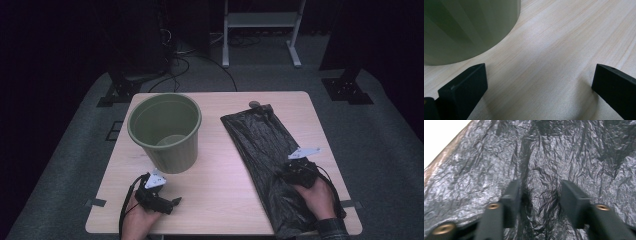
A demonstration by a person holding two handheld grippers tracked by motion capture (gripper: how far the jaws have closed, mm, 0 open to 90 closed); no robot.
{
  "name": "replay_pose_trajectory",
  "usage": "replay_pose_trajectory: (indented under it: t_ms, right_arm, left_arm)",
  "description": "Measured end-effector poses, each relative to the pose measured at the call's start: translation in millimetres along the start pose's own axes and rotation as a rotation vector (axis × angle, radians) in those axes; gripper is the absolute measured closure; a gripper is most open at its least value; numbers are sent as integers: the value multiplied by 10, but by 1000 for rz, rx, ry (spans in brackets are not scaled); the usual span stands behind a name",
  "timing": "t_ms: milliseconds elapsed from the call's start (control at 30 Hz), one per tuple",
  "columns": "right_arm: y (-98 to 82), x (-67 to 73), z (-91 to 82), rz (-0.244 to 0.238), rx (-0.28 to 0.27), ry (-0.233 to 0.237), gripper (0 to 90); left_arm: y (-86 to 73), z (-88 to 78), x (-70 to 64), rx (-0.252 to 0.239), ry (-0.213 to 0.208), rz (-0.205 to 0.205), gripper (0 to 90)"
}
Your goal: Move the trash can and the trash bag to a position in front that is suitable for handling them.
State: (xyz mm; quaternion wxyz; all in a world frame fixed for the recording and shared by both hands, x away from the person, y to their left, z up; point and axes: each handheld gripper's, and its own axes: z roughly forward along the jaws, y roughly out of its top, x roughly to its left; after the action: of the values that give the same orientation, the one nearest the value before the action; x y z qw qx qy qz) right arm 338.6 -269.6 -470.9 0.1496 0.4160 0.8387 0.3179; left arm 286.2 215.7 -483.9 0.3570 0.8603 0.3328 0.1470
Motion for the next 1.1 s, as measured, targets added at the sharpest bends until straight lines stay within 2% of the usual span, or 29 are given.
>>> replay_pose_trajectory:
  t_ms: [33, 67, 100, 133, 167, 200, 400, 567, 667, 733, 867, 900, 933, 967, 1000, 1033, 1067, 1100]
  right_arm:
    - [0, 0, 0, 0, 0, 0, 550]
    - [-2, 0, -3, 0, -3, 1, 601]
    - [-10, -9, -16, -2, -5, 4, 758]
    - [-14, -11, -19, -1, -7, 9, 833]
    - [-14, -11, -19, -1, -7, 9, 833]
    - [-21, -19, -19, 1, -8, 37, 900]
    - [-37, -47, -39, -2, -6, 44, 900]
    - [-117, -67, -208, -10, -37, 28, 900]
    - [-278, -70, -361, -7, -27, 15, 900]
    - [-357, -79, -433, -5, -42, 19, 900]
    - [-466, -85, -488, -14, -49, 15, 900]
    - [-500, -91, -495, -17, -45, 11, 892]
    - [-557, -102, -506, -9, -43, 21, 841]
    - [-557, -102, -506, -9, -43, 21, 841]
    - [-576, -107, -510, -6, -41, 25, 789]
    - [-589, -108, -519, -7, -48, 14, 711]
    - [-580, -111, -520, -4, -63, 17, 554]
    - [-570, -110, -513, 0, -75, 13, 488]
  left_arm:
    - [0, 0, 0, 0, 0, 0, 0]
    - [0, 0, 0, 0, 0, 0, 0]
    - [0, 0, 0, 0, 0, 0, 0]
    - [0, 0, 0, 0, 0, 0, 0]
    - [0, 0, 0, 0, 0, 0, 0]
    - [0, 0, 0, 0, 0, 0, 0]
    - [0, 0, 0, 0, 0, 0, 0]
    - [0, 0, 0, 0, 0, 0, 0]
    - [0, 0, 0, 0, 0, 0, 0]
    - [0, 0, 0, 0, 0, 0, 0]
    - [0, 0, 0, 0, 0, 0, 0]
    - [0, 0, 0, 0, 0, 0, 0]
    - [0, 0, 0, 0, 0, 0, 0]
    - [0, 0, 0, 0, 0, 0, 0]
    - [0, 0, 1, 0, 0, 0, 0]
    - [0, 0, 0, 0, 0, 0, 0]
    - [0, 0, 0, 0, 0, 0, 0]
    - [0, 0, 0, 0, 0, 0, 0]
